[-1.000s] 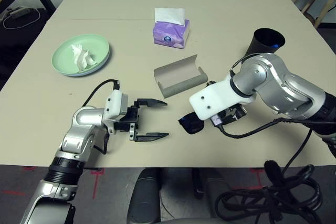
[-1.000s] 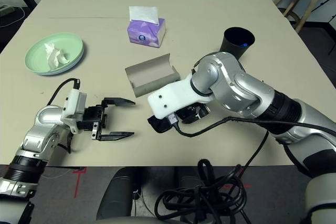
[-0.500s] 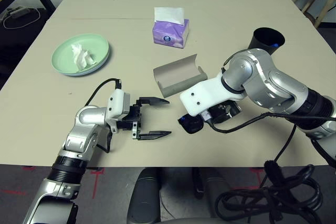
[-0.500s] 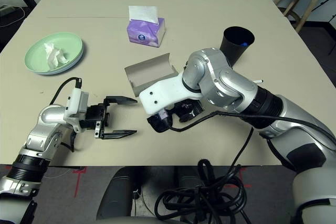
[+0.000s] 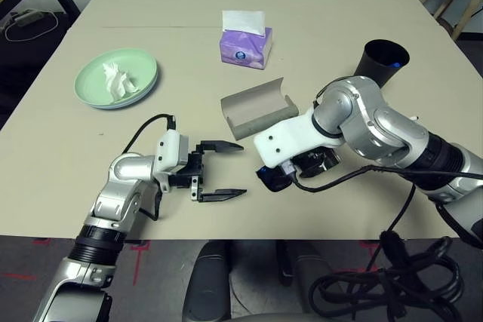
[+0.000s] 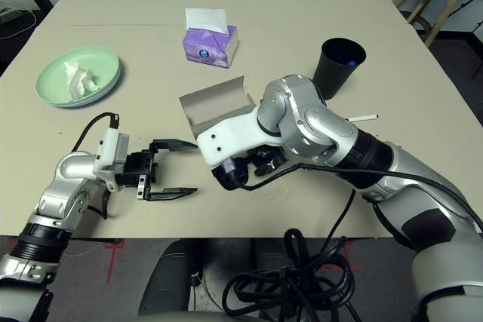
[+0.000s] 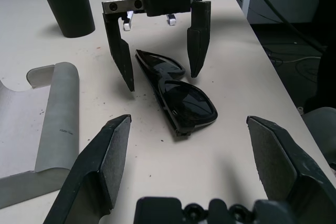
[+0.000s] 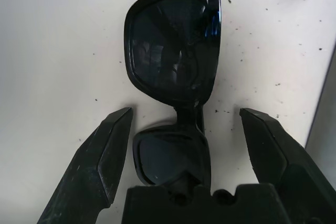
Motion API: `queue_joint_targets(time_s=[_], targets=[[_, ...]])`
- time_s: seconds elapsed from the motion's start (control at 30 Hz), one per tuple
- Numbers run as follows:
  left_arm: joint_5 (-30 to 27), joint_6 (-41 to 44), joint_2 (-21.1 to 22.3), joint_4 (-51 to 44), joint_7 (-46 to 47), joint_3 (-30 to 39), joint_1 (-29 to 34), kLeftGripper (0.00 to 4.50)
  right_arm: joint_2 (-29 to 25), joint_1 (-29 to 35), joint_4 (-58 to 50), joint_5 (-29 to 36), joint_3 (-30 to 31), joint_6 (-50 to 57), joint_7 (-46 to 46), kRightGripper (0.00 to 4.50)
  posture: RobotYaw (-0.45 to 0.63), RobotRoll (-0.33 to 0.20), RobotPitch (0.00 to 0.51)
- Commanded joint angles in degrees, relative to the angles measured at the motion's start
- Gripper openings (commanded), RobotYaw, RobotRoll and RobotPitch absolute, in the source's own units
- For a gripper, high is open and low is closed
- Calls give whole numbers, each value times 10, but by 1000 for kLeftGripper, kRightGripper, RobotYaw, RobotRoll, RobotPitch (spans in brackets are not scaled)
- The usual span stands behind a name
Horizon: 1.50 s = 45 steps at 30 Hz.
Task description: Organize and tidy the items on the table.
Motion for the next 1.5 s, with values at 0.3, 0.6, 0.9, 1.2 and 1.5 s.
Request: queue_joint_targets(time_s=[0.3, 0.6, 0.9, 1.2, 1.5], targets=[[7, -6, 11, -12, 3, -4, 12, 4500, 5, 12, 3, -9, 2, -31, -11, 3916, 101, 0, 190], [6, -3, 13, -15, 8, -5, 14, 4500, -6, 23, 8, -17, 2, -56, -3, 787, 104, 0, 189], [5, -1, 14, -17, 11, -5, 15, 4500, -2, -5, 8, -1, -29, -59, 16, 545, 101, 0, 182], [2, 2, 17, -16, 21, 1, 17, 4500, -35, -61, -8, 74, -56, -33, 18, 26, 98, 0, 178], [5, 4, 15, 0, 33, 8, 2, 4500, -9, -103, 85, 61, -66, -70, -16, 26, 98, 0, 173]])
